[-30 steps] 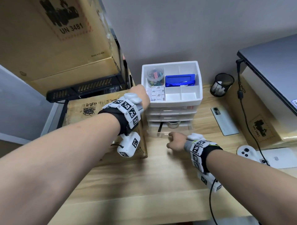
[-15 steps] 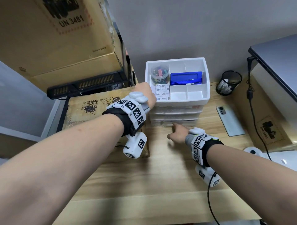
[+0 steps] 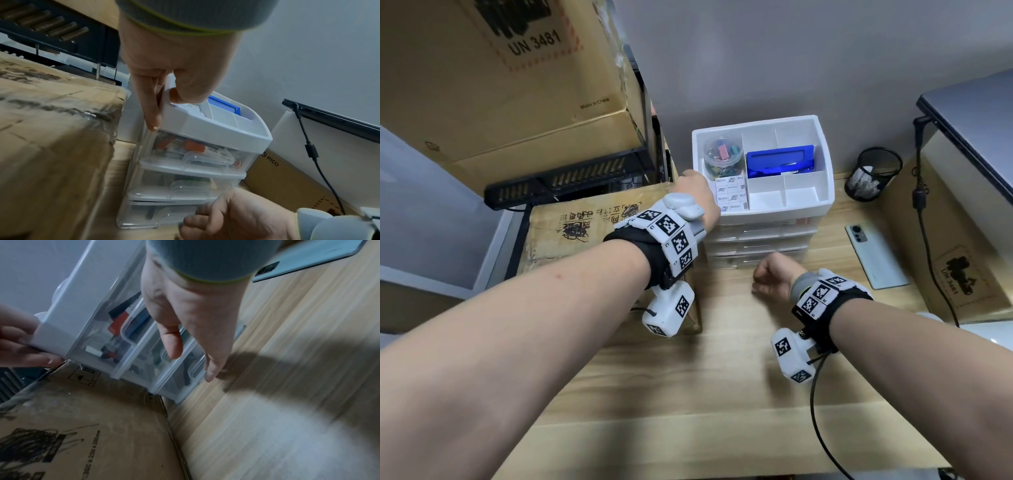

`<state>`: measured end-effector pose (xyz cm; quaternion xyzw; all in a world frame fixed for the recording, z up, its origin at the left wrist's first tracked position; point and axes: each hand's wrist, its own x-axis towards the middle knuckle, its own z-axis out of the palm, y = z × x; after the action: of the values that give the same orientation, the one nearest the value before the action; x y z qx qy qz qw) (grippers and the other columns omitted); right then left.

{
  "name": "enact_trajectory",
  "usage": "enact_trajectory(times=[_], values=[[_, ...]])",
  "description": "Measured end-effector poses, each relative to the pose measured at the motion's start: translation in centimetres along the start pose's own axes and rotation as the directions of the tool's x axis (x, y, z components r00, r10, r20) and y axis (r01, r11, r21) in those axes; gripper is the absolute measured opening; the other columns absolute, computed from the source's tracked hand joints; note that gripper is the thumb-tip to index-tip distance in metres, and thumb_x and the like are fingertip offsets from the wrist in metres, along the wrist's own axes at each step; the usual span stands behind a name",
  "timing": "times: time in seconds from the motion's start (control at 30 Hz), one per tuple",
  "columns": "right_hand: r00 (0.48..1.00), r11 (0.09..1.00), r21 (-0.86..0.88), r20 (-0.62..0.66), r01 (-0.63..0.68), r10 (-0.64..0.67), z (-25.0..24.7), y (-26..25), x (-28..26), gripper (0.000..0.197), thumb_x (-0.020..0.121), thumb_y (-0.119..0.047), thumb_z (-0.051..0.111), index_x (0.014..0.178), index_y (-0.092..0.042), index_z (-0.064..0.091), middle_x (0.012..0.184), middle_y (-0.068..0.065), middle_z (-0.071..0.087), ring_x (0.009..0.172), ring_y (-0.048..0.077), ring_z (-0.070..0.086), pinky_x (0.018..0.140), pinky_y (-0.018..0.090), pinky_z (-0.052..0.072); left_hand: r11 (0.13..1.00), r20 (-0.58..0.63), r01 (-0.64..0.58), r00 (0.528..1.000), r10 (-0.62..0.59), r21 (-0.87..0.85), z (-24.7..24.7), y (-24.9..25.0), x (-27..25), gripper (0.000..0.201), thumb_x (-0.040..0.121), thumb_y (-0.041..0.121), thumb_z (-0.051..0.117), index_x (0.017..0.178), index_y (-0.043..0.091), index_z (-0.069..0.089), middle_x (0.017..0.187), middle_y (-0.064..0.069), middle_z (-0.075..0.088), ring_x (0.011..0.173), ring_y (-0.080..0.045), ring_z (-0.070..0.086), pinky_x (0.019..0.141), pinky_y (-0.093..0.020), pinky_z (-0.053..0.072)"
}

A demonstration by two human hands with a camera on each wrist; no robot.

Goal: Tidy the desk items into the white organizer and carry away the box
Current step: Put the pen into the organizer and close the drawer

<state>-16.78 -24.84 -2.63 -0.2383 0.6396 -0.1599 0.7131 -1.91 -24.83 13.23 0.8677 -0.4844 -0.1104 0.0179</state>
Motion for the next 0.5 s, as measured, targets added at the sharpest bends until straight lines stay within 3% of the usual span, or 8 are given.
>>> enact_trajectory(times=[0.1,0.23,0.27,0.33,0.4,0.5], values=[[0.999,1.0,-0.011,0.037,-0.013,0.014,0.1,0.1,-0.1,0.03,0.071,0.016,0.038,0.061,-0.012,0.041,0.071,0.007,0.037,0.07,0.02,0.042,0.068,0.038,0.052,0.999,0.004,-0.008,1.0,0.008,0.038,0.2,-0.2,0.2,0.045,0.093,0.013,0.057,0.131,-0.003,0.039,0.125,-0.017,0.06,0.112,-0.031,0.061,0.071,-0.032,0.039],[0.998,0.998,0.053,0.067,-0.021,0.018,0.1,-0.1,0.0,0.026,0.075,0.017,0.037,0.073,-0.008,0.046,0.081,0.009,0.04,0.081,0.023,0.046,0.09,0.046,0.052,0.998,0.001,0.011,1.0,-0.011,0.057,0.3,-0.1,0.4,0.048,0.093,0.013,0.059,0.133,-0.002,0.038,0.125,-0.016,0.06,0.112,-0.031,0.061,0.076,-0.033,0.043],[0.998,0.998,0.053,0.064,-0.019,0.015,0.2,-0.2,0.0,0.026,0.075,0.016,0.037,0.072,-0.008,0.046,0.08,0.009,0.041,0.079,0.023,0.046,0.09,0.046,0.052,0.998,0.008,0.015,1.0,-0.016,0.059,0.4,-0.1,0.4,0.048,0.093,0.013,0.058,0.133,-0.002,0.037,0.125,-0.016,0.06,0.112,-0.031,0.061,0.077,-0.033,0.044],[0.999,1.0,0.016,0.05,-0.008,0.007,0.3,-0.4,-0.1,0.028,0.074,0.015,0.038,0.066,-0.011,0.044,0.072,0.008,0.04,0.071,0.02,0.045,0.083,0.044,0.053,0.998,0.004,0.024,1.0,-0.024,0.062,0.3,-0.1,0.5,0.047,0.094,0.013,0.058,0.133,-0.002,0.038,0.125,-0.015,0.06,0.112,-0.03,0.062,0.078,-0.033,0.044],[0.999,1.0,-0.001,0.033,0.005,-0.005,0.3,-0.5,-0.4,0.029,0.072,0.014,0.04,0.061,-0.012,0.043,0.065,0.006,0.038,0.065,0.019,0.043,0.085,0.044,0.053,0.998,-0.007,0.022,1.0,-0.022,0.06,0.4,0.0,0.4,0.045,0.094,0.013,0.057,0.132,-0.001,0.038,0.124,-0.015,0.061,0.11,-0.029,0.062,0.074,-0.033,0.042],[0.998,0.999,-0.037,0.056,0.031,-0.029,0.4,-0.7,-1.1,0.029,0.068,0.012,0.042,0.055,-0.015,0.04,0.051,0.001,0.035,0.054,0.017,0.037,0.067,0.037,0.051,0.999,-0.019,0.013,1.0,-0.012,0.041,0.4,-0.2,0.3,0.044,0.095,0.012,0.055,0.133,-0.001,0.037,0.125,-0.014,0.06,0.111,-0.029,0.063,0.072,-0.032,0.039]])
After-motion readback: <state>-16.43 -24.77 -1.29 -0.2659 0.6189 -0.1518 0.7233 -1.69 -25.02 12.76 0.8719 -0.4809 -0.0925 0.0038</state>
